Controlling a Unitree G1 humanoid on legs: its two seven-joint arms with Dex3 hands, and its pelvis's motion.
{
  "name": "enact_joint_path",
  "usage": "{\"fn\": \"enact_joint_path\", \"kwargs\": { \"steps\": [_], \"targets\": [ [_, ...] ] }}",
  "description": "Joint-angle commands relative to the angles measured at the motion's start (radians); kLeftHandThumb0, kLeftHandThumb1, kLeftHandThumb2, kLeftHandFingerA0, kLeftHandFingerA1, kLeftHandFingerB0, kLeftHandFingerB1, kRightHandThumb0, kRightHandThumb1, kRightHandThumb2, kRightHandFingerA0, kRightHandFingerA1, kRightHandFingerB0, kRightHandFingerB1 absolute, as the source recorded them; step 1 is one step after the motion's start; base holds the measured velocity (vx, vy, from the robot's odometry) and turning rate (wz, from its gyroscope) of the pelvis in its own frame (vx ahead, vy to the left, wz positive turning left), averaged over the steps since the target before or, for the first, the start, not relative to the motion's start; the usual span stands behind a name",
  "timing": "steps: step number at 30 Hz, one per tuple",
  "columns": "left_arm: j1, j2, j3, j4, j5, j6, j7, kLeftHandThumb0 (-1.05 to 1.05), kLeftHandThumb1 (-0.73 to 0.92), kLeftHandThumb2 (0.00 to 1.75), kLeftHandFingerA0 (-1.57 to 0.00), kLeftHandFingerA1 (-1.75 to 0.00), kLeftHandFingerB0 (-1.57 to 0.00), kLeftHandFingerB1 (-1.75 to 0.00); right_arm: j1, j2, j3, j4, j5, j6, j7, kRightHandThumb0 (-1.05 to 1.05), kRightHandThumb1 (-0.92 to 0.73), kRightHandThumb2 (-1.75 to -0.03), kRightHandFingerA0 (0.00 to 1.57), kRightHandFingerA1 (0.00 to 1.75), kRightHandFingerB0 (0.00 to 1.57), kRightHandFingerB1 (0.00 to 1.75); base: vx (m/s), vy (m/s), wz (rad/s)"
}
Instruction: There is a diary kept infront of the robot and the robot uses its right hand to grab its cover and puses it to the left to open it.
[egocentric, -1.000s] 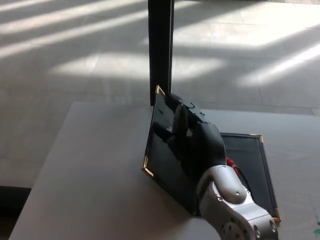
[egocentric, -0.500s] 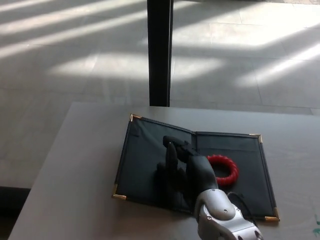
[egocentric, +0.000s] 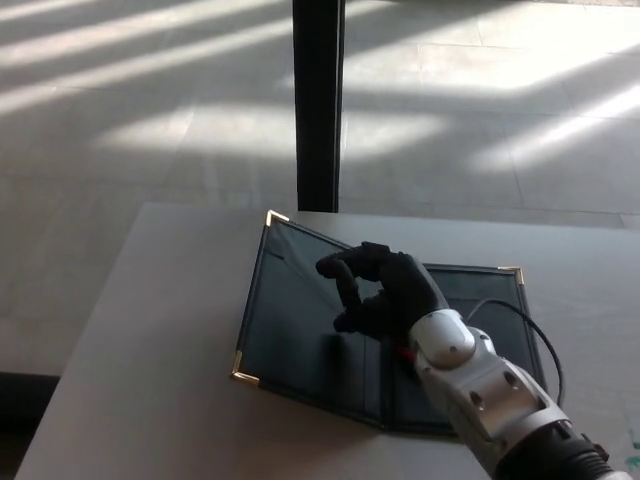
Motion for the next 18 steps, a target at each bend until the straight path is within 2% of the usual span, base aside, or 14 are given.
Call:
{"fn": "enact_joint_path", "kwargs": {
  "steps": [1,3,4,5,6,7,8,11,12,13,14,15,17,18],
  "targets": [
    [-0.006,0.033,0.004,0.002,-0.001,0.001,0.013,-1.05,0.71,1.48,-0.66,-1.47,-0.46,-1.3,-0.004,-0.037,0.086,-0.004,-0.127,0.055,0.085,-0.92,-0.84,-1.26,0.8,1.3,0.36,0.65,0.0,0.0,0.0],
    [-0.007,0.033,0.004,0.006,-0.001,0.0,0.011,-1.05,0.71,1.47,-0.68,-1.47,-0.48,-1.31,0.006,-0.036,0.077,-0.013,-0.115,0.086,0.099,-0.93,-0.83,-1.25,0.77,1.29,0.29,0.61,0.0,0.0,0.0],
    [-0.007,0.033,0.005,0.007,-0.001,0.0,0.014,-1.05,0.92,1.0,-0.52,-1.72,-0.42,-1.54,0.019,-0.031,0.065,-0.016,-0.106,0.093,0.099,-0.91,-0.92,-0.77,0.59,1.59,0.41,0.67,0.0,0.0,0.0],
    [-0.006,0.035,0.002,0.006,0.001,-0.001,0.012,-1.05,0.72,1.48,-0.66,-1.47,-0.47,-1.3,0.032,-0.025,0.052,-0.024,-0.097,0.102,0.099,-0.65,-0.72,-1.26,1.23,1.42,0.72,1.12,0.0,0.0,0.0],
    [-0.003,0.039,-0.001,0.003,0.005,-0.001,0.008,-1.05,0.72,1.48,-0.66,-1.47,-0.47,-1.3,0.049,-0.015,0.034,-0.035,-0.085,0.114,0.098,-0.65,-0.72,-1.26,1.23,1.42,0.72,1.12,0.0,0.0,0.0],
    [0.003,0.039,-0.007,0.0,0.01,-0.006,0.003,-1.05,0.71,1.5,-0.63,-1.48,-0.42,-1.3,0.058,-0.014,0.028,-0.042,-0.084,0.11,0.107,-0.84,-0.82,-1.26,0.55,1.09,0.53,0.89,0.0,0.0,0.0],
    [0.007,0.038,-0.007,0.0,0.01,-0.007,0.004,-1.05,0.7,1.48,-0.67,-1.48,-0.48,-1.32,0.062,-0.008,0.015,-0.052,-0.08,0.117,0.107,-0.86,-0.92,-0.75,0.5,1.49,0.49,1.36,0.0,0.0,0.0],
    [0.012,0.033,-0.011,-0.001,0.008,-0.009,0.005,-1.05,0.71,1.5,-0.64,-1.49,-0.44,-1.31,0.063,0.0,-0.013,-0.079,-0.095,0.13,0.094,-0.89,-0.92,-0.75,0.6,1.75,0.53,1.67,0.0,0.0,0.0],
    [0.013,0.033,-0.012,0.003,0.008,-0.01,0.007,-1.05,0.73,1.5,-0.61,-1.46,-0.39,-1.27,0.058,-0.009,-0.033,-0.083,-0.084,0.108,0.105,-0.87,-0.92,-0.75,0.47,1.24,0.53,1.56,0.0,0.0,0.0],
    [0.014,0.032,-0.013,0.004,0.008,-0.011,0.008,-1.05,0.73,1.5,-0.61,-1.46,-0.39,-1.27,0.057,-0.011,-0.045,-0.085,-0.083,0.1,0.113,-0.87,-0.92,-0.75,0.47,1.24,0.53,1.56,0.0,0.0,0.0],
    [0.016,0.032,-0.01,0.005,0.005,-0.011,0.008,-1.05,0.71,1.5,-0.62,-1.47,-0.42,-1.29,0.044,-0.018,-0.042,-0.098,-0.096,0.135,0.119,-0.89,-0.92,-0.76,0.2,0.77,0.37,0.71,0.0,0.0,0.0],
    [0.016,0.03,-0.004,0.005,-0.002,-0.01,0.006,-1.05,0.7,1.49,-0.65,-1.47,-0.48,-1.32,0.03,-0.033,-0.076,-0.129,-0.078,0.161,0.133,-0.87,-0.8,-1.23,0.35,0.62,0.49,0.66,0.0,0.0,0.0],
    [0.024,0.033,0.003,0.004,-0.008,-0.009,0.003,-1.05,0.71,1.49,-0.65,-1.48,-0.47,-1.32,0.02,-0.044,-0.121,-0.157,-0.051,0.179,0.162,-0.91,-0.82,-1.22,0.24,0.56,0.28,0.55,0.0,0.0,0.0],
    [0.027,0.033,0.004,0.005,-0.008,-0.008,0.006,-1.05,0.71,1.48,-0.67,-1.46,-0.5,-1.31,0.019,-0.047,-0.157,-0.178,-0.031,0.193,0.165,-0.86,-0.92,-0.72,0.19,0.45,0.17,0.41,0.0,0.0,0.0]
  ]
}}
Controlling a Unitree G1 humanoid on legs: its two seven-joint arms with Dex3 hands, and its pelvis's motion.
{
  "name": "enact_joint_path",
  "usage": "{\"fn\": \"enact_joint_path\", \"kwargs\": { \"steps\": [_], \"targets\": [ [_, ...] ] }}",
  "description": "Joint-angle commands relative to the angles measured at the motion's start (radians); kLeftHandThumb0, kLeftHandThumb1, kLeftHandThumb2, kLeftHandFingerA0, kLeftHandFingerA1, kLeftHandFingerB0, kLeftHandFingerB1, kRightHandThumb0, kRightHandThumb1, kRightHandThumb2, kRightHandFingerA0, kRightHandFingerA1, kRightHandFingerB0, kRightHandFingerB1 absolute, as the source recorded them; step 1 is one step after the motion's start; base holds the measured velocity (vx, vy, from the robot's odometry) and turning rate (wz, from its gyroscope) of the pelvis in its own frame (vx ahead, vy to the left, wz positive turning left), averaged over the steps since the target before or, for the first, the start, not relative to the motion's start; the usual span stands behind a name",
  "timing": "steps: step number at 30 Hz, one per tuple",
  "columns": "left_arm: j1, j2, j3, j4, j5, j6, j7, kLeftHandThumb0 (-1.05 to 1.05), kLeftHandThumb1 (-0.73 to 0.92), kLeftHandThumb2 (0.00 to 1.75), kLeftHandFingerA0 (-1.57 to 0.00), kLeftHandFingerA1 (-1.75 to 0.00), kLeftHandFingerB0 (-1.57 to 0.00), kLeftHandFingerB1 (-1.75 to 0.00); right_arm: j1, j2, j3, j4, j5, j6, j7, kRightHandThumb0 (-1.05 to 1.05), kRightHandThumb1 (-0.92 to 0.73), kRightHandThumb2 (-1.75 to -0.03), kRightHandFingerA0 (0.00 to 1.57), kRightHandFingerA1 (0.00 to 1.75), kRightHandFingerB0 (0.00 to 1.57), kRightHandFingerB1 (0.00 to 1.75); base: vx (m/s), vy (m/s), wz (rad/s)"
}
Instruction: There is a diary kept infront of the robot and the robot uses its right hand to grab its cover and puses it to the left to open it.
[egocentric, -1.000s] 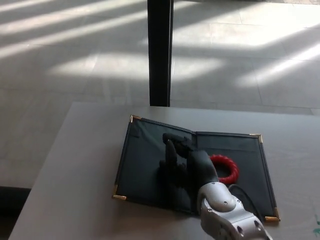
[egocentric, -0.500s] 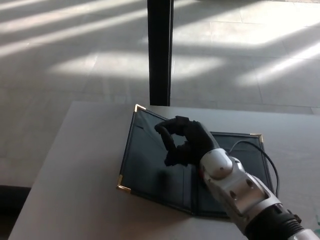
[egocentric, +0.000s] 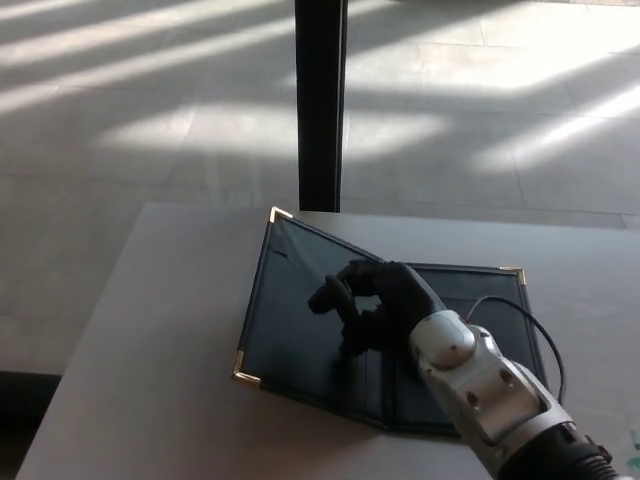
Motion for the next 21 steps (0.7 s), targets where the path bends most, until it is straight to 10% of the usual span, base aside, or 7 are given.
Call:
{"fn": "enact_joint_path", "kwargs": {
  "steps": [1,12,13,17,18,19,21],
  "targets": [
    [0.023,0.015,0.013,0.004,-0.007,-0.007,0.006,-1.05,0.71,1.48,-0.67,-1.46,-0.5,-1.31,-0.027,-0.036,-0.14,-0.093,0.07,0.097,0.061,-0.86,-0.92,-0.72,0.19,0.45,0.17,0.41,0.0,0.0,0.0],
    [0.064,0.012,0.014,-0.002,-0.004,-0.014,-0.013,-1.05,0.68,1.47,-0.66,-1.45,-0.48,-1.31,-0.128,-0.233,-0.559,-0.359,0.238,0.232,0.099,-0.84,-0.92,-0.76,0.24,0.47,0.17,0.42,0.0,0.0,0.0],
    [0.068,0.009,0.013,-0.003,-0.003,-0.018,-0.015,-1.05,0.91,1.02,-0.51,-1.71,-0.43,-1.54,-0.134,-0.259,-0.583,-0.372,0.242,0.244,0.104,-0.87,-0.92,-0.74,0.27,0.46,0.2,0.42,0.0,0.0,0.0],
    [0.07,0.004,0.017,0.0,-0.006,-0.019,-0.005,-1.05,0.68,1.47,-0.67,-1.47,-0.51,-1.33,-0.126,-0.337,-0.709,-0.428,0.307,0.312,0.122,-0.85,-0.92,-0.74,0.25,0.44,0.19,0.4,0.0,0.0,0.0],
    [0.072,0.003,0.017,-0.001,-0.006,-0.02,-0.007,-1.05,0.9,1.0,-0.49,-1.72,-0.43,-1.56,-0.11,-0.346,-0.75,-0.449,0.318,0.314,0.107,-0.82,-0.92,-0.74,0.28,0.45,0.22,0.4,0.0,0.0,0.0],
    [0.073,0.003,0.019,-0.004,-0.009,-0.019,-0.012,-1.05,0.67,1.49,-0.65,-1.48,-0.49,-1.34,-0.079,-0.376,-0.798,-0.477,0.321,0.31,0.102,-0.81,-0.92,-0.76,0.34,0.46,0.26,0.41,0.0,0.0,0.0],
    [0.074,0.003,0.02,-0.007,-0.01,-0.018,-0.015,-1.05,0.67,1.49,-0.64,-1.48,-0.48,-1.33,-0.057,-0.401,-0.855,-0.501,0.323,0.323,0.083,-0.84,-0.92,-0.73,0.39,0.46,0.29,0.41,0.0,0.0,0.0]
  ]
}}
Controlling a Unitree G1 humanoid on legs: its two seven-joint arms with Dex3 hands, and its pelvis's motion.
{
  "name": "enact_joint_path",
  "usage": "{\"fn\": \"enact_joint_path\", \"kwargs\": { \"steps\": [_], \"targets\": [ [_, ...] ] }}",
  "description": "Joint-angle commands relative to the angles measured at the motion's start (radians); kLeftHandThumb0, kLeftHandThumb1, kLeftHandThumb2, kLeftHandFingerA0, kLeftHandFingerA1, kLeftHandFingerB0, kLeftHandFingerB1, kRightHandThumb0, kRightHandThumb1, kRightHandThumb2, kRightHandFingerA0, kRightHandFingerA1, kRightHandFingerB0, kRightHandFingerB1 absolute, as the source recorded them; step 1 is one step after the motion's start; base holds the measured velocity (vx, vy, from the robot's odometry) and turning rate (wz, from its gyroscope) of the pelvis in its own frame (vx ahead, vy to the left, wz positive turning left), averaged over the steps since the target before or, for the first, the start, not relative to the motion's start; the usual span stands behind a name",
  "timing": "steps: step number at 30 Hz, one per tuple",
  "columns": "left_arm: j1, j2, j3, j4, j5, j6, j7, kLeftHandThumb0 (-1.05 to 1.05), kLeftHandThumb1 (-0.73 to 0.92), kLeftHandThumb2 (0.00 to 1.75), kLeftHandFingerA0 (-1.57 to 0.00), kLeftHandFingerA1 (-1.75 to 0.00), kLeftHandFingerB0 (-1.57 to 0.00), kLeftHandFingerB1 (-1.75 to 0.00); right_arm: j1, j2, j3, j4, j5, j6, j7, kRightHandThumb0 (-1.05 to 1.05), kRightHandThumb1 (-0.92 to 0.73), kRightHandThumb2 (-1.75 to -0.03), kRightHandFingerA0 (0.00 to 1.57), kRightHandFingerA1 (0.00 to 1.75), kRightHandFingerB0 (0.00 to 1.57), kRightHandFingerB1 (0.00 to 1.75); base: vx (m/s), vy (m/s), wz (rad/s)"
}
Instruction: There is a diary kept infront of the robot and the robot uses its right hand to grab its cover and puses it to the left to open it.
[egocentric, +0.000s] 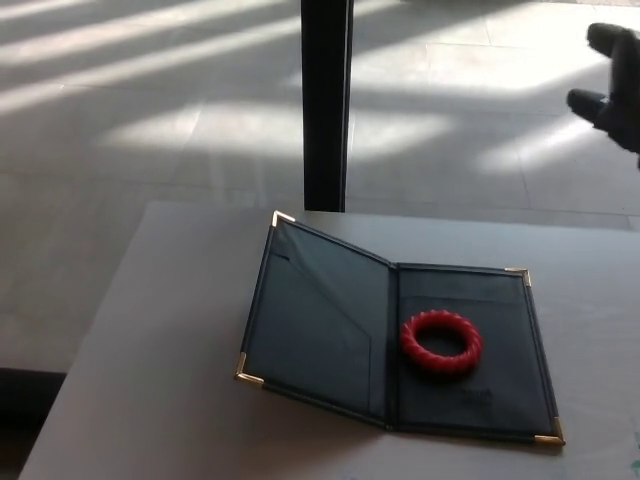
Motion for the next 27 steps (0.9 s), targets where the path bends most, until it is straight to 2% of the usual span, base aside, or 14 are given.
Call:
{"fn": "enact_joint_path", "kwargs": {
  "steps": [1,4,5,8,9,10,11,14,15,19,22,23,26,27],
  "targets": [
    [0.011,0.004,0.01,-0.006,-0.01,-0.019,-0.012,-1.05,0.68,1.49,-0.63,-1.48,-0.47,-1.33,0.079,-0.134,-0.238,-0.099,0.114,0.087,-0.006,-0.85,-0.92,-0.75,0.43,0.48,0.32,0.43,0.0,0.0,0.0],
    [0.009,0.004,0.012,0.0,-0.011,-0.02,-0.015,-1.05,0.7,1.5,-0.62,-1.47,-0.45,-1.31,0.129,-0.172,-0.336,-0.098,0.118,0.051,-0.021,-0.84,-0.92,-0.7,0.47,0.49,0.38,0.44,0.0,0.0,0.0],
    [0.009,0.003,0.012,0.0,-0.011,-0.022,-0.013,-1.05,0.71,1.51,-0.62,-1.48,-0.48,-1.34,0.158,-0.194,-0.373,-0.098,0.114,0.034,-0.021,-0.83,-0.92,-0.76,0.48,0.53,0.34,0.45,0.0,0.0,0.0],
    [0.008,0.0,0.01,0.001,-0.007,-0.025,-0.006,-1.05,0.7,1.49,-0.66,-1.46,-0.53,-1.34,0.254,-0.246,-0.477,-0.112,0.096,-0.005,-0.03,-0.77,-0.92,-0.75,0.56,0.56,0.45,0.49,0.0,0.0,0.0],
    [0.006,0.0,0.011,0.002,-0.008,-0.023,-0.003,-1.05,0.7,1.48,-0.67,-1.46,-0.52,-1.33,0.283,-0.258,-0.501,-0.11,0.092,-0.021,-0.029,-0.85,-0.92,-0.76,0.7,0.65,0.55,0.55,0.0,0.0,0.0],
    [0.003,0.001,0.013,0.005,-0.01,-0.02,0.0,-1.05,0.7,1.48,-0.67,-1.46,-0.52,-1.33,0.327,-0.276,-0.538,-0.105,0.084,-0.046,-0.025,-0.85,-0.92,-0.76,0.7,0.65,0.55,0.55,0.0,0.0,0.0],
    [0.004,0.001,0.014,0.004,-0.011,-0.022,-0.008,-1.05,0.69,1.48,-0.67,-1.46,-0.51,-1.32,0.391,-0.293,-0.566,-0.092,0.058,-0.11,-0.023,-0.81,-0.92,-0.75,0.83,0.66,0.67,0.58,0.0,0.0,0.0],
    [-0.004,0.0,0.018,0.003,-0.014,-0.015,0.004,-1.05,0.71,1.49,-0.65,-1.45,-0.47,-1.3,0.459,-0.34,-0.642,-0.022,0.048,-0.161,-0.045,-0.84,-0.92,-0.73,0.9,0.7,0.74,0.64,0.0,0.0,0.0],
    [-0.004,-0.001,0.024,0.004,-0.019,-0.014,-0.005,-1.05,0.72,1.5,-0.63,-1.48,-0.43,-1.3,0.509,-0.361,-0.7,0.03,0.052,-0.203,-0.049,-0.79,-0.92,-0.75,0.9,0.82,0.67,0.74,0.0,0.0,0.0],
    [-0.002,0.0,0.025,0.004,-0.018,-0.02,-0.015,-1.05,0.7,1.5,-0.65,-1.49,-0.46,-1.32,0.623,-0.387,-0.781,0.136,0.044,-0.31,-0.064,-0.79,-0.92,-0.77,0.87,0.98,0.6,0.92,0.0,0.0,0.0],
    [-0.006,-0.003,0.024,0.005,-0.016,-0.017,-0.004,-1.05,0.71,1.5,-0.65,-1.48,-0.48,-1.32,0.67,-0.381,-0.841,0.201,0.057,-0.335,-0.112,-0.8,-0.92,-0.7,0.88,1.03,0.59,0.99,0.0,0.0,0.0],
    [-0.005,-0.003,0.024,0.007,-0.016,-0.02,-0.008,-1.05,0.7,1.5,-0.64,-1.48,-0.44,-1.3,0.693,-0.371,-0.849,0.215,0.06,-0.355,-0.112,-0.79,-0.92,-0.74,0.84,1.11,0.54,1.05,0.0,0.0,0.0],
    [0.001,-0.005,0.02,0.006,-0.012,-0.026,-0.017,-1.05,0.72,1.52,-0.62,-1.49,-0.43,-1.32,0.756,-0.309,-0.886,0.252,0.075,-0.417,-0.132,-0.79,-0.92,-0.75,0.8,1.18,0.46,1.1,0.0,0.0,0.0],
    [0.001,-0.006,0.02,0.005,-0.011,-0.027,-0.013,-1.05,0.72,1.51,-0.63,-1.48,-0.45,-1.32,0.763,-0.292,-0.893,0.271,0.082,-0.43,-0.141,-0.72,-0.81,-1.24,0.82,1.12,0.53,0.95,0.0,0.0,0.0]
  ]
}}
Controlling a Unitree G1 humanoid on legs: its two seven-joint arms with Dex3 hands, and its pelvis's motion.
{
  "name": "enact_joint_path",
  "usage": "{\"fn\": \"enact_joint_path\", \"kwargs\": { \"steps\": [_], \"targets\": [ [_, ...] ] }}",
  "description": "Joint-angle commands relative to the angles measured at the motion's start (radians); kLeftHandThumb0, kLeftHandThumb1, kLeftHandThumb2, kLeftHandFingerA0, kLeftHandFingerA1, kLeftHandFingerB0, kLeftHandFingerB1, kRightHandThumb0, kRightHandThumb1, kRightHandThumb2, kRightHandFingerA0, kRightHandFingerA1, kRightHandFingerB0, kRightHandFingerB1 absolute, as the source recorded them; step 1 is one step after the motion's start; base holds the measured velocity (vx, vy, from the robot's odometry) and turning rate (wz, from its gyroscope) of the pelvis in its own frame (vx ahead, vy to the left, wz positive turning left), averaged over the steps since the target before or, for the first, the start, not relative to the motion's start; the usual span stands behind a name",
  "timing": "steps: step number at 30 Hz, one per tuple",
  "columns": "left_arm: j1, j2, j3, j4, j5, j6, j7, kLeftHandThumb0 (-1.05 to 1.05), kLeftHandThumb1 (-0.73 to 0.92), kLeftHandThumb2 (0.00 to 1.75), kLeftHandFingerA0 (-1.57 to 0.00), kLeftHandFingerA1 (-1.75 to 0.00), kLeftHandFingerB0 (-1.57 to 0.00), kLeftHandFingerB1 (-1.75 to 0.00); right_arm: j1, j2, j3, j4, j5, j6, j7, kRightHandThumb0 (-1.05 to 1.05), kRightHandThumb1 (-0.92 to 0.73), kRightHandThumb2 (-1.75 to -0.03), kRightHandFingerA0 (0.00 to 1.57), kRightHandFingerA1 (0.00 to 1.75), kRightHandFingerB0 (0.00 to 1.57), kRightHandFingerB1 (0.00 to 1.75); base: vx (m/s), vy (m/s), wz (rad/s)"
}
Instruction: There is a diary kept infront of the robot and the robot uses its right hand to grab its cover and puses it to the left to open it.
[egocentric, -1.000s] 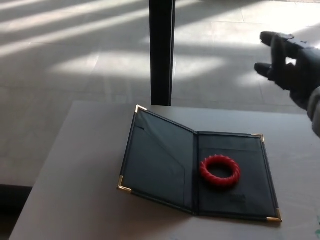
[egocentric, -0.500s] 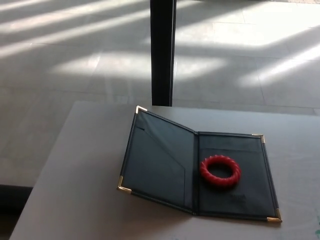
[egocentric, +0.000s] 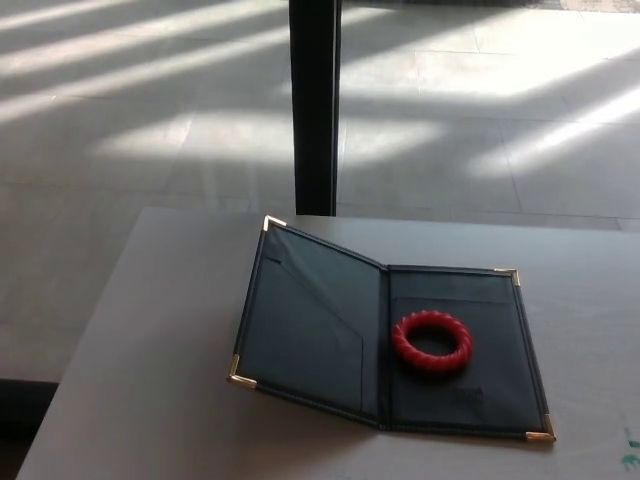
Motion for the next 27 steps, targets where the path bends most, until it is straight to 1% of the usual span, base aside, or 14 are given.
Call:
{"fn": "enact_joint_path", "kwargs": {
  "steps": [1,2,4,9,10,13,14,16,20,22,23,25,26,27],
  "targets": [
    [0.008,0.003,0.012,0.003,-0.011,-0.024,-0.001,-1.05,0.71,1.49,-0.64,-1.47,-0.44,-1.3,0.133,0.045,-0.112,0.177,0.032,-0.284,-0.096,-0.71,-0.82,-1.24,0.82,1.13,0.52,0.96,0.0,0.0,0.0],
    [0.008,0.002,0.012,0.003,-0.011,-0.025,0.001,-1.05,0.7,1.48,-0.67,-1.46,-0.47,-1.3,0.139,0.056,-0.113,0.205,0.039,-0.29,-0.098,-0.78,-0.92,-0.74,0.78,1.26,0.44,1.15,0.0,0.0,0.0],
    [0.002,-0.001,0.013,0.002,-0.014,-0.023,-0.001,-1.05,0.7,1.49,-0.66,-1.48,-0.46,-1.31,0.16,0.14,-0.131,0.227,0.077,-0.311,-0.096,-0.77,-0.92,-0.71,0.69,1.33,0.42,1.11,0.0,0.0,0.0],
    [-0.002,-0.01,0.009,0.003,-0.01,-0.022,0.006,-1.05,0.7,1.49,-0.63,-1.46,-0.42,-1.28,0.183,0.231,-0.105,0.201,0.088,-0.33,-0.101,-0.75,-0.92,-0.76,0.77,1.36,0.36,1.15,0.0,0.0,0.0],
    [-0.001,-0.012,0.008,0.005,-0.008,-0.025,0.006,-1.05,0.72,1.49,-0.64,-1.47,-0.43,-1.29,0.185,0.271,-0.092,0.203,0.084,-0.332,-0.117,-0.75,-0.78,-1.18,0.78,1.13,0.49,0.9,0.0,0.0,0.0],
    [-0.004,-0.014,0.007,0.001,-0.007,-0.025,0.013,-1.05,0.75,1.51,-0.62,-1.48,-0.39,-1.28,0.187,0.316,-0.064,0.205,0.092,-0.343,-0.109,-0.71,-0.77,-1.15,0.76,1.1,0.5,0.89,0.0,0.0,0.0],
    [-0.006,-0.017,0.012,0.0,-0.014,-0.024,0.01,-1.05,0.73,1.52,-0.63,-1.5,-0.41,-1.3,0.186,0.326,-0.044,0.213,0.084,-0.342,-0.114,-0.72,-0.92,-0.72,0.75,1.29,0.45,1.08,0.0,0.0,0.0],
    [0.007,-0.017,0.012,-0.001,-0.012,-0.027,0.003,-1.05,0.73,1.52,-0.64,-1.51,-0.42,-1.32,0.208,0.341,-0.014,0.204,0.077,-0.359,-0.094,-0.7,-0.75,-1.15,0.78,1.07,0.55,0.9,0.0,0.0,0.0],
    [0.007,-0.017,0.014,0.0,-0.013,-0.025,0.004,-1.05,0.72,1.54,-0.59,-1.52,-0.42,-1.34,0.216,0.351,0.025,0.226,0.081,-0.383,-0.093,-0.72,-0.92,-0.71,0.74,1.23,0.51,0.99,0.0,0.0,0.0],
    [0.005,-0.018,0.019,0.002,-0.018,-0.022,0.006,-1.05,0.73,1.52,-0.65,-1.52,-0.46,-1.34,0.235,0.358,0.07,0.235,0.077,-0.402,-0.066,-0.71,-0.76,-1.16,0.76,1.02,0.58,0.88,0.0,0.0,0.0],
    [0.009,-0.019,0.021,0.003,-0.018,-0.024,0.004,-1.05,0.72,1.51,-0.66,-1.51,-0.48,-1.35,0.25,0.364,0.086,0.212,0.08,-0.391,-0.059,-0.75,-0.92,-0.73,0.74,1.15,0.51,0.96,0.0,0.0,0.0],
    [0.008,-0.018,0.023,0.006,-0.017,-0.024,0.004,-1.05,0.72,1.52,-0.63,-1.52,-0.45,-1.35,0.259,0.361,0.108,0.217,0.091,-0.402,-0.066,-0.72,-0.76,-1.16,0.77,1.01,0.57,0.87,0.0,0.0,0.0],
    [0.01,-0.018,0.02,0.004,-0.013,-0.029,-0.001,-1.05,0.73,1.54,-0.6,-1.51,-0.4,-1.32,0.262,0.36,0.117,0.222,0.098,-0.407,-0.068,-0.76,-0.92,-0.71,0.78,1.12,0.52,0.95,0.0,0.0,0.0],
    [0.008,-0.018,0.022,0.004,-0.015,-0.027,0.0,-1.05,0.73,1.53,-0.62,-1.51,-0.42,-1.32,0.261,0.358,0.126,0.227,0.105,-0.411,-0.069,-0.72,-0.75,-1.16,0.77,0.99,0.59,0.88,0.0,0.0,0.0]
  ]
}}
